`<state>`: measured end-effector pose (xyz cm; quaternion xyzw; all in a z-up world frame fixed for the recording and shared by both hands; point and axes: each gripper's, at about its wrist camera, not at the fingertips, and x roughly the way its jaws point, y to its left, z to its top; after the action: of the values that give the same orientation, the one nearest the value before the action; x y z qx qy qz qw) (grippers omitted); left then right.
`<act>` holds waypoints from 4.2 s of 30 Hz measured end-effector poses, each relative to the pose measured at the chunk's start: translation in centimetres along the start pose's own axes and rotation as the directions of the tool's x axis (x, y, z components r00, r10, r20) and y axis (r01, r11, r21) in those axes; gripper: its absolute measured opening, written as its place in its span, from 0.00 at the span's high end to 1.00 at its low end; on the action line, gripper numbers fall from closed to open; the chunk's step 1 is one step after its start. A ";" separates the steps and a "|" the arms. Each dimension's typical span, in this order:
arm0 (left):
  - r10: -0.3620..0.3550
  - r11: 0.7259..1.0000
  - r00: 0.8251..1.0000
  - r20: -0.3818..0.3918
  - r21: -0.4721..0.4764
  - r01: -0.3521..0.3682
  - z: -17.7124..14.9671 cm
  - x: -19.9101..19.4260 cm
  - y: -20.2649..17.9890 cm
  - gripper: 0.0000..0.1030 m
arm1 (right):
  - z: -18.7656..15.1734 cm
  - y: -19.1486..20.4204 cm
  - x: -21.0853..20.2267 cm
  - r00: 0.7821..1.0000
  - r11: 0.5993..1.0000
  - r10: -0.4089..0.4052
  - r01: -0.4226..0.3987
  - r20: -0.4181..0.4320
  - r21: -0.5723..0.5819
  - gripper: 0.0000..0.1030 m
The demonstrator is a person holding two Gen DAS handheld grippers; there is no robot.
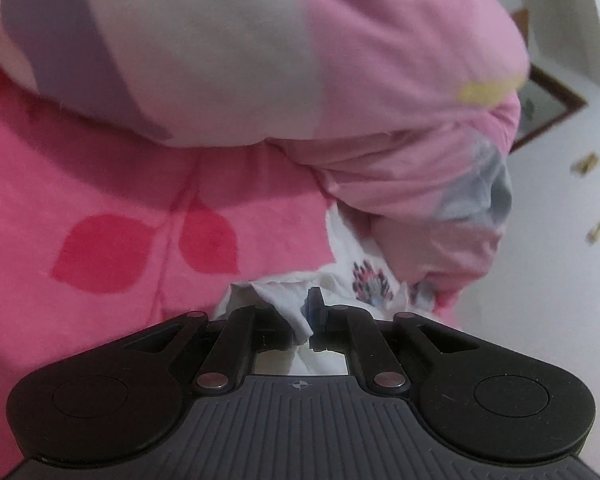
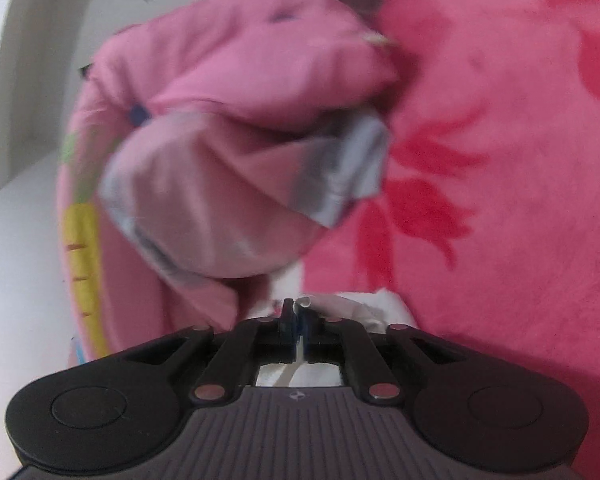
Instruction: Fold clothes
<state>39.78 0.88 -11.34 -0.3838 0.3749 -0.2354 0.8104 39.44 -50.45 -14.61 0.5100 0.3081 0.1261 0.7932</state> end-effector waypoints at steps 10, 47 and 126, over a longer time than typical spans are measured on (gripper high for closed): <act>-0.061 0.989 0.994 0.088 -0.128 0.072 0.7 -6.3 -0.3 0.48 | 0.1 -1.0 -8.6 0.984 0.995 0.054 -0.067 0.172 0.069 0.58; 0.031 0.965 0.993 0.115 -0.263 0.001 -17.1 -12.2 0.2 0.99 | -11.9 -2.8 -14.1 0.993 0.968 -0.036 0.005 0.117 0.252 0.95; 0.314 0.857 0.940 0.133 0.386 -0.341 -28.0 -28.5 -1.8 0.69 | -16.3 10.0 -14.6 0.898 0.763 -0.428 0.419 0.102 -0.491 0.82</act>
<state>0.15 6.41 -9.60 -0.1466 0.3510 -0.1536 0.9120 19.15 -41.51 -5.19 0.2023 0.3780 0.0237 0.9031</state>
